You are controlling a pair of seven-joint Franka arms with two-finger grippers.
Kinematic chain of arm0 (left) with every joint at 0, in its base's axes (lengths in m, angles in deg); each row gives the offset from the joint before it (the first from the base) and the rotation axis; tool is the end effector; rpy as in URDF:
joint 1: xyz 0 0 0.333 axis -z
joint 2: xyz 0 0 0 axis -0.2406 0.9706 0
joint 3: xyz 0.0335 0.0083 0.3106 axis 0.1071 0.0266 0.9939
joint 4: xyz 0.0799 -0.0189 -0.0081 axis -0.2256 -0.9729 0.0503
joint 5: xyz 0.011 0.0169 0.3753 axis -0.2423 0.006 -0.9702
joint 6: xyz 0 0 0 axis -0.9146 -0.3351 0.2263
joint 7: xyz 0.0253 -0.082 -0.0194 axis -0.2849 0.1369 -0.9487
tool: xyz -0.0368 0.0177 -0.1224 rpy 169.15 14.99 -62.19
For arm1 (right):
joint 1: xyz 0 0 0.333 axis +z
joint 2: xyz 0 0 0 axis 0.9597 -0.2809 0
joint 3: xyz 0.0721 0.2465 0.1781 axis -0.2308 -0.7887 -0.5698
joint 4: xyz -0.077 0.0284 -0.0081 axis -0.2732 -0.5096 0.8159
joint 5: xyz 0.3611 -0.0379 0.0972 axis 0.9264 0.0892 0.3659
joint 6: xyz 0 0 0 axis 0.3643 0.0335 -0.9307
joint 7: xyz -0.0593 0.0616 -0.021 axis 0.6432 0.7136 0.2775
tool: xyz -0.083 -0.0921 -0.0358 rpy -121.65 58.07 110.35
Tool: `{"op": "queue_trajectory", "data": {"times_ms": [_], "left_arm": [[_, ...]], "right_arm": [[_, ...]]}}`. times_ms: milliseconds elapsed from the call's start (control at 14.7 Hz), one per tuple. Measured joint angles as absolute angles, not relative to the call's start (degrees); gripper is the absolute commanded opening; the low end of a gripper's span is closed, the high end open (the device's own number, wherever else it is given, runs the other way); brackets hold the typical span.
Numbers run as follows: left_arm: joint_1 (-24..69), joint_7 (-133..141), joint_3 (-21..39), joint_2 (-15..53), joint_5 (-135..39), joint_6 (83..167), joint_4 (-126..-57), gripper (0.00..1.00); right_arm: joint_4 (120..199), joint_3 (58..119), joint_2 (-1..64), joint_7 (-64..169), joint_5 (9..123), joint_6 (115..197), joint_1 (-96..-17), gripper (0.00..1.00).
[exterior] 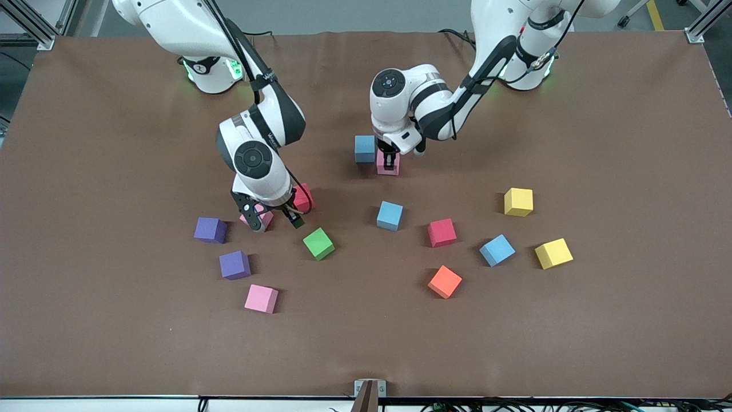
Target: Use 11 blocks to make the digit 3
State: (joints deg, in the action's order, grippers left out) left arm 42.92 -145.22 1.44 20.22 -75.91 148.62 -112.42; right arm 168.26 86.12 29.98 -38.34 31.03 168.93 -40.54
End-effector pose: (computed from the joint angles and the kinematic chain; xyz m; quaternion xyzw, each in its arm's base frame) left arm 0.3265 -0.4575 0.1993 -0.7175 -0.6962 -0.0083 0.0213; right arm 0.5256 0.3093 0.2550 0.8780 -0.4770 -0.0236 0.0318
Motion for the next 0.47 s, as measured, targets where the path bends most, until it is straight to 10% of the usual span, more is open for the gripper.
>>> {"op": "queue_trajectory", "data": {"times_ms": [475], "left_arm": [[42.8, -146.1, -0.5, 19.1, -75.0, 149.7, -114.9, 0.28]], "right_arm": [[165.8, 86.0, 30.0, -40.1, 31.0, 169.4, -40.2, 1.0]]}}
